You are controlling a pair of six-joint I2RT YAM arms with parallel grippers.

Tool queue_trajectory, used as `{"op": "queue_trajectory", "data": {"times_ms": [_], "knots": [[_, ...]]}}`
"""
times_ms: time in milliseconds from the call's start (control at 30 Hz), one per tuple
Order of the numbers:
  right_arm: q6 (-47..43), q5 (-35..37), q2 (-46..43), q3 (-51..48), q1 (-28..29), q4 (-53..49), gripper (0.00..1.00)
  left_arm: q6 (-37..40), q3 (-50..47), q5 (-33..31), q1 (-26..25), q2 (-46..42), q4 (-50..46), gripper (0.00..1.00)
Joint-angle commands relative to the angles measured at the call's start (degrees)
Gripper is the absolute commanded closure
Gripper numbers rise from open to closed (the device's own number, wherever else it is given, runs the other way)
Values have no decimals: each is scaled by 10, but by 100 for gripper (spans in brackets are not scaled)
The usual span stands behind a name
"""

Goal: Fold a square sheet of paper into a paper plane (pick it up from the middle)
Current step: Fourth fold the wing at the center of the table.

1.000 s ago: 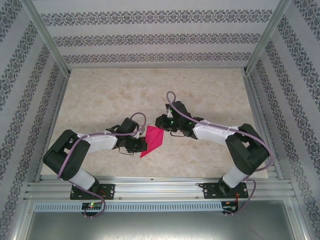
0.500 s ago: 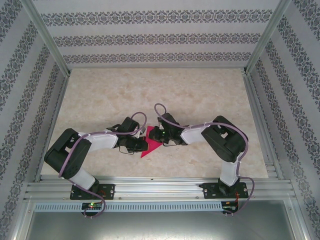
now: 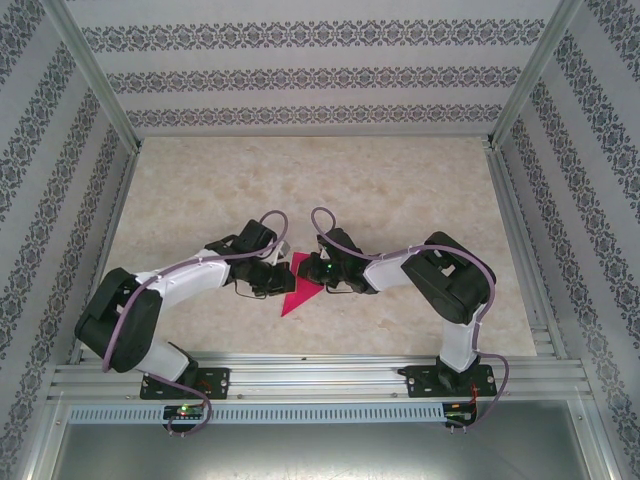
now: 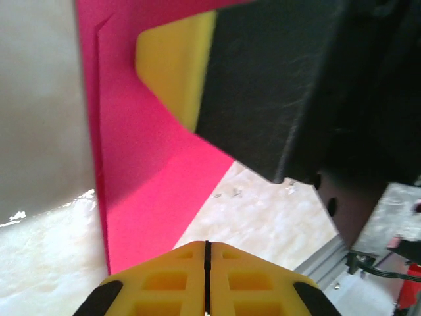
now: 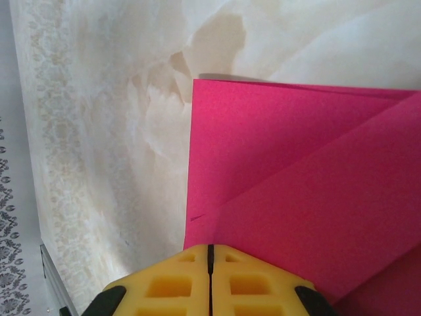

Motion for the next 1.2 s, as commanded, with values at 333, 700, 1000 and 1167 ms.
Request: {"op": "queue_trajectory", "data": {"times_ms": [333,700,1000,1167], "knots": [[-4,18,13,-17,-2,-55,93,-61,-84,96,23,83,105,89],[-14,32,4,-15,-2,-85,93,-22,-164,88,22,45,41,88],[-18,40,-2,-17,-6,-99,92,-17,-182,82,17,-25,-27,86],[-18,38,-1,-17,-6,-99,92,-31,-175,71,17,-80,-48,85]]}}
